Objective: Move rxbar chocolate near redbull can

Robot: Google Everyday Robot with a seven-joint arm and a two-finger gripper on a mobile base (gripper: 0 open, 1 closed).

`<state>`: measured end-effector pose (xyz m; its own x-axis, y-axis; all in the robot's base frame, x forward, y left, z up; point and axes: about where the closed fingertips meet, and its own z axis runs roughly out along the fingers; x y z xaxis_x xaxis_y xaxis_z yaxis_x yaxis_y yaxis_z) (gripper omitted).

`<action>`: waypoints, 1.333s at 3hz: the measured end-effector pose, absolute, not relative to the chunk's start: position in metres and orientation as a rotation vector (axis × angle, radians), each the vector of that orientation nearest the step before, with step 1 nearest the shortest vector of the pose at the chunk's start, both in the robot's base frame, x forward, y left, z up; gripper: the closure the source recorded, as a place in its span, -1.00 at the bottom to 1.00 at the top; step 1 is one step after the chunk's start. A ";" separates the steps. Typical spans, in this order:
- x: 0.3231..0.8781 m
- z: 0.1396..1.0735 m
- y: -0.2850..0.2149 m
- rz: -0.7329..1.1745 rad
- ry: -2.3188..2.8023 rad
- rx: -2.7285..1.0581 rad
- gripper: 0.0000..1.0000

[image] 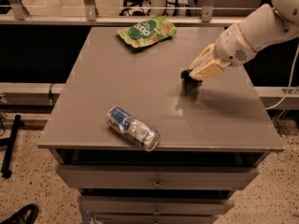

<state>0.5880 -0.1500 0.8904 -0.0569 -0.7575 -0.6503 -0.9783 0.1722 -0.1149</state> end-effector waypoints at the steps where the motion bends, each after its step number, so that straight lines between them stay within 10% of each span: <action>1: 0.556 0.901 -0.142 0.567 1.793 -1.719 1.00; 4: 0.491 0.885 -0.074 0.889 1.456 -1.911 1.00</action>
Offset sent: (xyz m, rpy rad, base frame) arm -0.1097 0.0513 -0.0014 0.1532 0.0999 0.3978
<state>0.4911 -0.0739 0.8852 0.1860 -0.5885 -0.7868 -0.9688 -0.2435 -0.0469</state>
